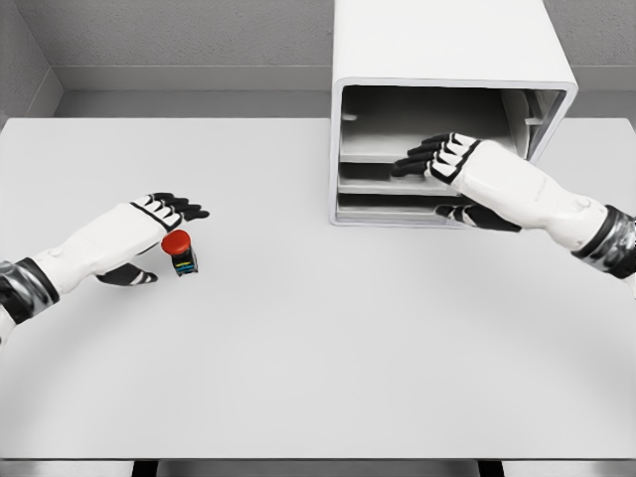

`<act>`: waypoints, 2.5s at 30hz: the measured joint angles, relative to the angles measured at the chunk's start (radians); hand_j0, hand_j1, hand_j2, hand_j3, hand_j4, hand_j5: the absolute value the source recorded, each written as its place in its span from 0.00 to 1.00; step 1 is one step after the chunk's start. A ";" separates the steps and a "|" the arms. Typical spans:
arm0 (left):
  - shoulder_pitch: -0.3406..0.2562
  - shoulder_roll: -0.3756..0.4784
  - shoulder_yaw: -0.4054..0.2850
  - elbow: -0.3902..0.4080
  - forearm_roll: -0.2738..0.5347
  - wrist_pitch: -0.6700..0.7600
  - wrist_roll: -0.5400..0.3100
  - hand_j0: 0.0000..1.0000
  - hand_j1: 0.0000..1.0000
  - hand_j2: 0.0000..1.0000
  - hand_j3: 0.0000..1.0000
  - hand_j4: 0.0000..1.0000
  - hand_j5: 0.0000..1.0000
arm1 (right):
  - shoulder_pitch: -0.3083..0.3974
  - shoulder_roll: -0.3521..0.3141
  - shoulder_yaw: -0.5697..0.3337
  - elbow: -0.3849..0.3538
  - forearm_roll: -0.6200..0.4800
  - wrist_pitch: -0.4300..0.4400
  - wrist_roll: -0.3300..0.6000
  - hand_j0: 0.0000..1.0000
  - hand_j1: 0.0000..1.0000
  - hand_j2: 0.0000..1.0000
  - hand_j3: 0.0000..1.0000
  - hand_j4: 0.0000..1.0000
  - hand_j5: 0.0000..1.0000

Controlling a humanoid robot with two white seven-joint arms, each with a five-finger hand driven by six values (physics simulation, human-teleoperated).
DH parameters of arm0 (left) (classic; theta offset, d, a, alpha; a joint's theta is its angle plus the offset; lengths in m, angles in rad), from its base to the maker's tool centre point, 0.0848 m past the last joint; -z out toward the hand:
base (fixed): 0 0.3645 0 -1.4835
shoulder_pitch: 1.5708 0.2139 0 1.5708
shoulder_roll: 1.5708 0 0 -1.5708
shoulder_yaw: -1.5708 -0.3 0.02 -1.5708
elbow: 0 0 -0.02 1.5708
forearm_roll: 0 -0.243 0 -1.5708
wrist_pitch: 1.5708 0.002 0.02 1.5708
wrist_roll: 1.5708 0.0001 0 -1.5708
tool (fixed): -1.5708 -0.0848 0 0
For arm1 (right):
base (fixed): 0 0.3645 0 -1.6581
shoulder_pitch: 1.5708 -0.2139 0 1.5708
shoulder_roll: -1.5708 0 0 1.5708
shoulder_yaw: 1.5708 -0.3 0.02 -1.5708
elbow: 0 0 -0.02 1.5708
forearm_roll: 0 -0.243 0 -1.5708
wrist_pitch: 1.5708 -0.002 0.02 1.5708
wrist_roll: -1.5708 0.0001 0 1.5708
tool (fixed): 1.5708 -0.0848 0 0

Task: Slide open multi-storey tabletop storage cabinets and put open load switch and slide close multi-storey tabletop storage cabinets

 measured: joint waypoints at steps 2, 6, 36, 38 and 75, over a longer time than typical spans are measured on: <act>0.000 0.000 -0.004 -0.001 -0.001 0.000 0.000 0.86 0.86 0.86 0.86 0.86 0.86 | -0.028 0.010 0.030 0.035 0.001 0.000 0.001 0.82 0.82 0.82 0.82 0.82 0.82; 0.000 0.001 -0.010 -0.003 0.000 0.000 0.000 0.79 0.79 0.79 0.79 0.79 0.79 | -0.054 0.029 0.061 0.095 0.004 0.000 0.001 0.83 0.83 0.83 0.83 0.83 0.83; -0.023 -0.001 -0.045 0.038 -0.020 0.000 0.000 0.78 0.78 0.78 0.78 0.78 0.78 | -0.164 0.099 0.147 0.304 0.001 0.000 0.000 0.69 0.69 0.69 0.69 0.69 0.69; -0.023 -0.001 -0.046 0.039 -0.022 0.000 0.000 0.73 0.73 0.73 0.73 0.73 0.73 | -0.163 0.095 0.150 0.303 -0.002 0.001 -0.001 0.69 0.69 0.69 0.69 0.69 0.69; -0.021 -0.020 -0.030 0.017 -0.012 0.000 0.000 0.33 0.33 0.33 0.33 0.33 0.33 | -0.051 -0.086 0.141 0.111 -0.025 -0.001 -0.003 0.72 0.72 0.72 0.72 0.72 0.72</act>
